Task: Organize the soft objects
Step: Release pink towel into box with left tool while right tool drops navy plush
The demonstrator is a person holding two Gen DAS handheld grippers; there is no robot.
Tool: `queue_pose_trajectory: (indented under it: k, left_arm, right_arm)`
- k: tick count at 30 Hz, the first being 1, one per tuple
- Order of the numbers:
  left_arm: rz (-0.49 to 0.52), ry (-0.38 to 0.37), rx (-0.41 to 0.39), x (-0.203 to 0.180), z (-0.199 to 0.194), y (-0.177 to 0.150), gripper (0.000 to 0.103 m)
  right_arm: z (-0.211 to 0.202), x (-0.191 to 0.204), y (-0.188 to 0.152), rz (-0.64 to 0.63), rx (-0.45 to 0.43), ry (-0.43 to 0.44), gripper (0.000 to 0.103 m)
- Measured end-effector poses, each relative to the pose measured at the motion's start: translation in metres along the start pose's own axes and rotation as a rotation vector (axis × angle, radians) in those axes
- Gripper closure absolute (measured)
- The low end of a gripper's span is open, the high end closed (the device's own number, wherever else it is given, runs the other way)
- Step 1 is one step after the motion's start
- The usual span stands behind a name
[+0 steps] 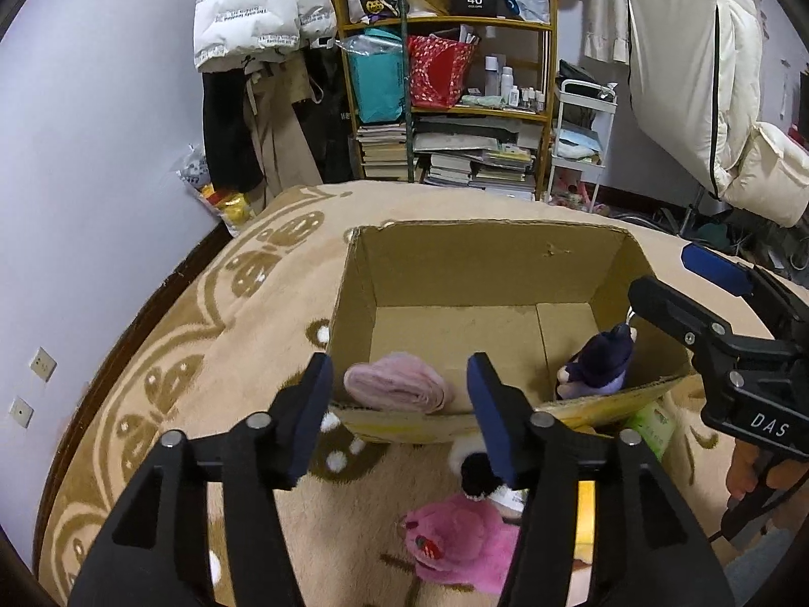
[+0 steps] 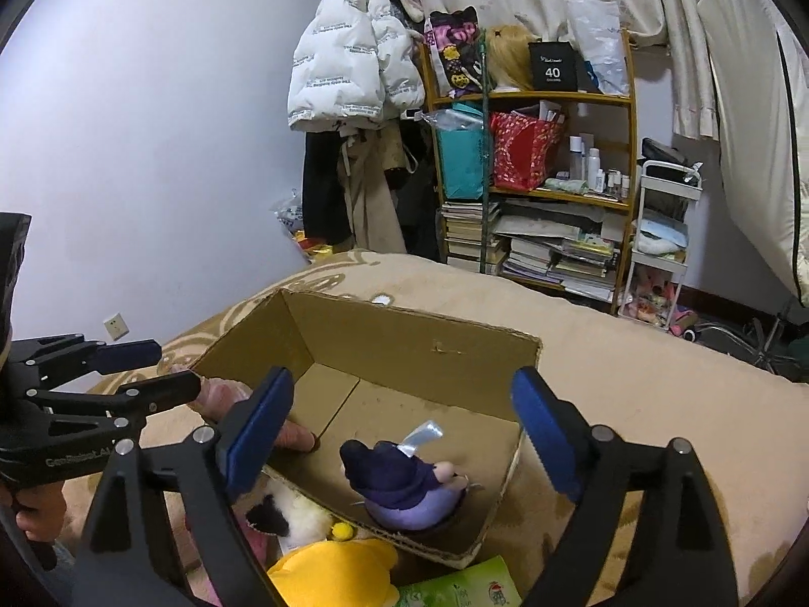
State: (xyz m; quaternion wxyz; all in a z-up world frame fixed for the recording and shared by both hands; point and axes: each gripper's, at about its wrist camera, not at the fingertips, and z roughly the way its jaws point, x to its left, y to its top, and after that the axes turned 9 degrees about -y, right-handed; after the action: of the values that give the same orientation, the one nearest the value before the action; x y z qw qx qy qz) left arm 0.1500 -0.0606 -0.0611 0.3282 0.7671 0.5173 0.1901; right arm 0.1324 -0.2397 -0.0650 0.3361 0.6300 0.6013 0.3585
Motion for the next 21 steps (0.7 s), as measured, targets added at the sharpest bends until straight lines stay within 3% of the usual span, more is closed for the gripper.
queue_pose_trajectory:
  k: [2,10,21]
  left_arm:
    - [-0.010,-0.014,0.007,0.001,-0.004,-0.002,0.032]
    - [-0.019,0.009,-0.015,0.000,-0.030,-0.011,0.012]
    - [-0.025,0.025,0.015,0.000,-0.064,-0.029,0.005]
  right_arm:
    - [-0.006,0.001,-0.001,0.004,-0.010,-0.001,0.001]
    - [-0.030,0.014,-0.004,-0.028,-0.025,-0.008,0.000]
    - [-0.063,0.011,-0.005,0.011,-0.016,-0.022,0.000]
